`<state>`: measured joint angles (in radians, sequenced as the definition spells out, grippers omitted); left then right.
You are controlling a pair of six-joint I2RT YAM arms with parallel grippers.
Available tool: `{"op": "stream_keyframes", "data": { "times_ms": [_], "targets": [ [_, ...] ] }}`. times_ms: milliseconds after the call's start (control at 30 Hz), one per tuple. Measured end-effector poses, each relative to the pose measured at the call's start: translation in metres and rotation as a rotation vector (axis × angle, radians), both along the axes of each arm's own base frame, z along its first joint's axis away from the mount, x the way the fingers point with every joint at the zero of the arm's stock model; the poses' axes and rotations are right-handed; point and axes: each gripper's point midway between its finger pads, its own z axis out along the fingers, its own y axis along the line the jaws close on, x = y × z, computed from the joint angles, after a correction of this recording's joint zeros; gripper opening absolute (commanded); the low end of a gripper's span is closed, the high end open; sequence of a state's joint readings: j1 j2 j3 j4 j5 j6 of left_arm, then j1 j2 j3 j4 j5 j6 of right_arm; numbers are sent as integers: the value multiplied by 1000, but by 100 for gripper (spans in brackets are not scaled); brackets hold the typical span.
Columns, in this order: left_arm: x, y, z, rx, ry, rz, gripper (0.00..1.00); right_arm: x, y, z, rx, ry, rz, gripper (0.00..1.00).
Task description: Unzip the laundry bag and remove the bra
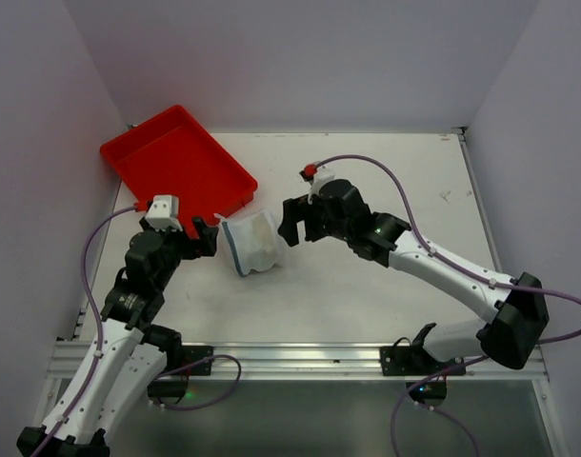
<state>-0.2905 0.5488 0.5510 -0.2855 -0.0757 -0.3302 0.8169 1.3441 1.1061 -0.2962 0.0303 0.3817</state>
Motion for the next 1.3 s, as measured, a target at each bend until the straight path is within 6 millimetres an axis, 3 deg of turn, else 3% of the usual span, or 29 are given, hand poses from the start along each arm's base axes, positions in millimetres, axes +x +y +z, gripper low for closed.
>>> {"op": "stream_keyframes", "data": {
  "times_ms": [100, 233, 367, 467, 567, 633, 667, 733, 767, 867, 1100, 1300],
  "targets": [
    [0, 5, -1, 7, 4, 30, 100, -1, 19, 27, -4, -72, -3, 90],
    [0, 14, -4, 8, 14, 81, 100, -6, 64, 37, -47, -121, 25, 87],
    [-1, 25, -9, 11, 37, 151, 100, -19, 112, 15, -119, -135, 85, 84],
    [-4, 36, -13, 10, 52, 217, 100, -26, 134, -8, -169, -121, 121, 83],
    [-6, 44, -16, 16, 67, 269, 100, -19, 145, -25, -209, -121, 119, 80],
    [-7, 49, -17, 17, 71, 298, 100, -14, 151, -34, -228, -121, 115, 73],
    [-7, 51, -18, 18, 73, 310, 100, -12, 154, -38, -235, -121, 114, 59],
    [-8, 54, -18, 19, 71, 323, 100, -6, 158, -46, -251, -127, 109, 42],
    [-9, 55, -17, 19, 69, 328, 100, -4, 159, -52, -261, -126, 108, 25],
    [-9, 56, -17, 19, 68, 334, 100, -2, 159, -62, -281, -118, 109, 0],
    [-9, 47, -16, 5, 69, 281, 100, -6, 155, -42, -168, -60, 163, 0],
    [-14, 30, 5, -43, 21, 182, 100, -19, 111, 21, 152, 26, 224, 0]
  ]
}}
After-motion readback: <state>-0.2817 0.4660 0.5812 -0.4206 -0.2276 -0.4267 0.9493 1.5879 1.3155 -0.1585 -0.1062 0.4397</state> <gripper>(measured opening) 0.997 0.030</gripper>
